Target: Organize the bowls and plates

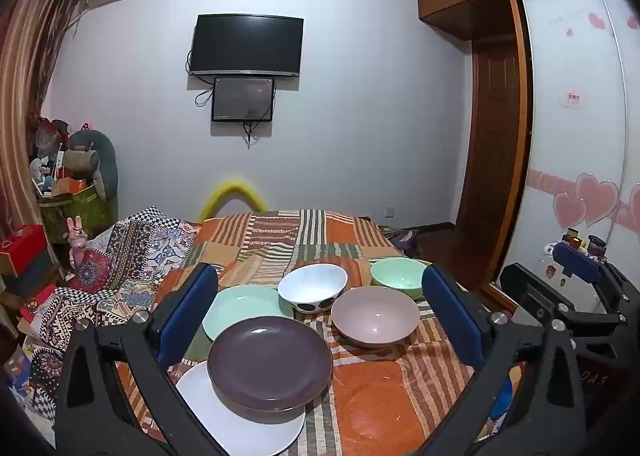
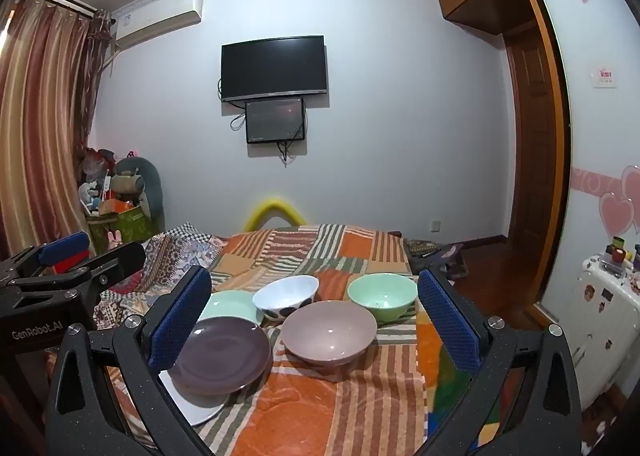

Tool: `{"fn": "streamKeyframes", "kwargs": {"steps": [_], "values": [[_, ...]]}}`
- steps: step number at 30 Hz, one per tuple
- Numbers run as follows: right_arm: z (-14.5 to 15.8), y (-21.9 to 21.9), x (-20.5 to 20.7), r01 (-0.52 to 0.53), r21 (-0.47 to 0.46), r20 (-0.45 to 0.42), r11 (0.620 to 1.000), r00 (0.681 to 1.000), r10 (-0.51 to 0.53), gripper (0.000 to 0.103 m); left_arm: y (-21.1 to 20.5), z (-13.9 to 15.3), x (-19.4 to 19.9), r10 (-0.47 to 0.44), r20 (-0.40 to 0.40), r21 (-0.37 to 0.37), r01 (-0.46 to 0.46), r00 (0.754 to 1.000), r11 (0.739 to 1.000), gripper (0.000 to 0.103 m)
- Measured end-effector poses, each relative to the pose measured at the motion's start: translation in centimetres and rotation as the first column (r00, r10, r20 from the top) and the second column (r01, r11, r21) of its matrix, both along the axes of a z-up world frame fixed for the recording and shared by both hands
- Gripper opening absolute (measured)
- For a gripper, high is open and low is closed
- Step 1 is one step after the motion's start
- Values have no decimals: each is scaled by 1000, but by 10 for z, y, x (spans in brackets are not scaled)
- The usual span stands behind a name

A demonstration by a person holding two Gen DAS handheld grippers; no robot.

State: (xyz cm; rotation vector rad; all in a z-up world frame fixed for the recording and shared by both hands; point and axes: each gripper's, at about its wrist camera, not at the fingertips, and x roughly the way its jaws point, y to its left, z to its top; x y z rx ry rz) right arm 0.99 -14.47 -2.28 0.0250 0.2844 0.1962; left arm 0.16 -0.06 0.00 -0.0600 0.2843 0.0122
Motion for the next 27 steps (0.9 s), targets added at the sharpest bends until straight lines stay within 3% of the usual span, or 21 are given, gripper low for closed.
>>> {"fn": "streamKeyframes", "kwargs": {"steps": [11,27], "values": [[7,-1,0,7,12,-16,1000,1000,-7,103,-1,1,-9,18,42,2,-18,999,1000,103],[5,-3,2,1,11,-9,1000,1000,0,103,2,2,-6,8,34,-13,-8,999,1000,103]]}}
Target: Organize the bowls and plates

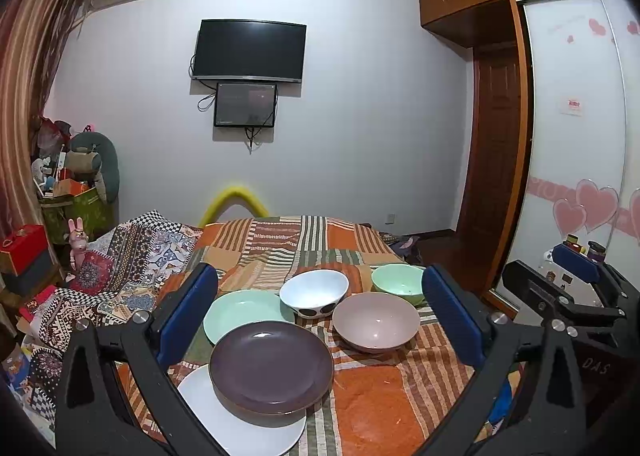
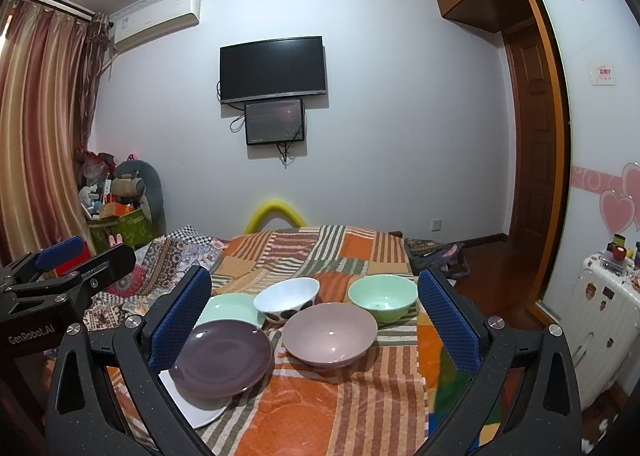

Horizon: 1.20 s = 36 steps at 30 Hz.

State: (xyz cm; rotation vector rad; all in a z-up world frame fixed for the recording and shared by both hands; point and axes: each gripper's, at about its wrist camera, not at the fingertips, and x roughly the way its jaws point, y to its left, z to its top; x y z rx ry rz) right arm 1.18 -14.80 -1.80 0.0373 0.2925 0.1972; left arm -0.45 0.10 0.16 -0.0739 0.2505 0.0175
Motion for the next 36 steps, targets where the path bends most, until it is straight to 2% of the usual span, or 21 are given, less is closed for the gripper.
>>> {"fn": "streamKeyframes", "kwargs": {"steps": [36], "values": [[1,5,-3,-6,-2,14,1000,1000,6,103,-2,-3,1,-14,-7,6,14,1000,1000,103]]}}
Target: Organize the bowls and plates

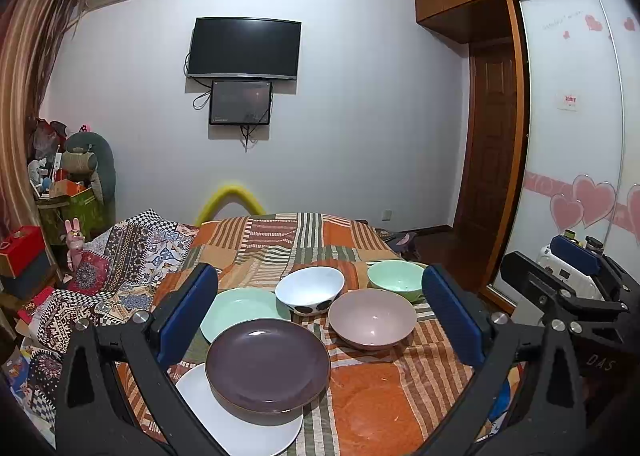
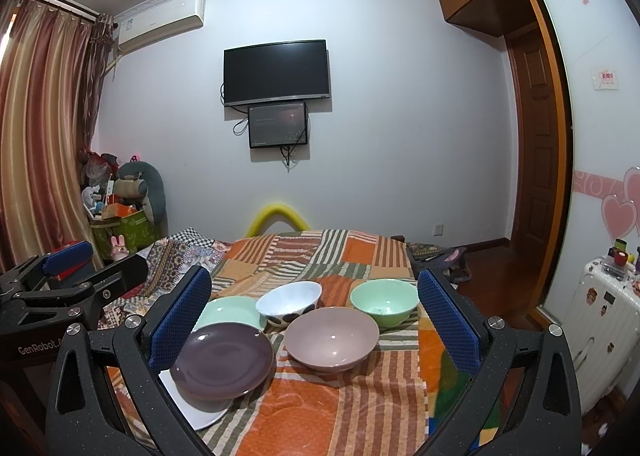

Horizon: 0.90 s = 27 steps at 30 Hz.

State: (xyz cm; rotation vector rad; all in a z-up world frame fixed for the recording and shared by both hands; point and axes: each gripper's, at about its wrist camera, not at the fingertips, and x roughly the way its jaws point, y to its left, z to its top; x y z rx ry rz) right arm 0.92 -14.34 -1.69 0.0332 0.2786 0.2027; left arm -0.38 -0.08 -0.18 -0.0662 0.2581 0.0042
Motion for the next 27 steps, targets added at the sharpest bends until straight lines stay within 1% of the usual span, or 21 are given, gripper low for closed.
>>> {"fn": "streamKeyframes", "kwargs": {"steps": [17,24,27], "values": [[1,1,0,-1,2,-1,1000,1000,1,103,-1,-1,1,-5,-4,-6,5,1000,1000,103],[-1,1,3,-15,10,-9,1000,1000,15,103,5,-4,8,-27,-24,-23,27,999,999,103],[-6,2,10,-25,9,-29,1000,999,25,103,12,-6,14,-6,-37,-36,4,999,999,103]]}}
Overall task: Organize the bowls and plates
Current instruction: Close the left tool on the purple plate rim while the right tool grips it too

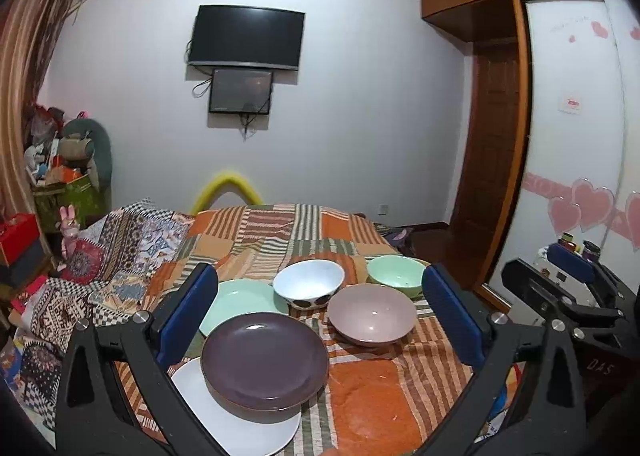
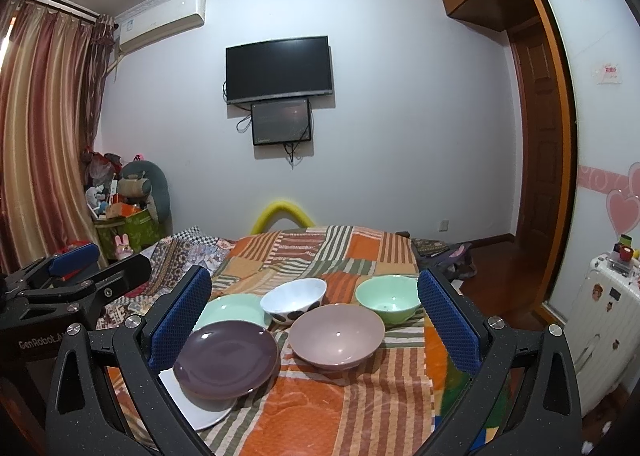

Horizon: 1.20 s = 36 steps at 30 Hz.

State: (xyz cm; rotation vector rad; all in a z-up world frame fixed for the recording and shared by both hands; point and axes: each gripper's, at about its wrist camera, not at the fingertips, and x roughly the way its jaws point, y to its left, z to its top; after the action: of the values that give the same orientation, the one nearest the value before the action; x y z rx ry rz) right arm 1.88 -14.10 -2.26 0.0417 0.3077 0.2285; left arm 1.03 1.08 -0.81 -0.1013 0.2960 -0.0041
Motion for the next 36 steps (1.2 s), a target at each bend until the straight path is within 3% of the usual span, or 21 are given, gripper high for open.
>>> {"fn": "streamKeyframes", "kwargs": {"steps": [9,13,20,28,36], "values": [[-20,6,22,-29,18,-72,999,997,30,103,34,-23,25,62,-83,16,-61,995,998,101],[-31,7,35,-45,39,-119,998,992,49,101,55,-40,40,105,-144,23,-103,984,994,87],[-55,18,63,-84,44,-225,996,970,92,88,98,-69,71,136,-258,-26,-147,957,989,77],[-88,30,86,-126,53,-361,991,923,136,68,125,-111,100,115,-367,-45,-141,923,989,70],[-119,44,106,-159,52,-474,986,865,164,62,148,-151,127,58,-482,-85,-113,874,990,67]]}}
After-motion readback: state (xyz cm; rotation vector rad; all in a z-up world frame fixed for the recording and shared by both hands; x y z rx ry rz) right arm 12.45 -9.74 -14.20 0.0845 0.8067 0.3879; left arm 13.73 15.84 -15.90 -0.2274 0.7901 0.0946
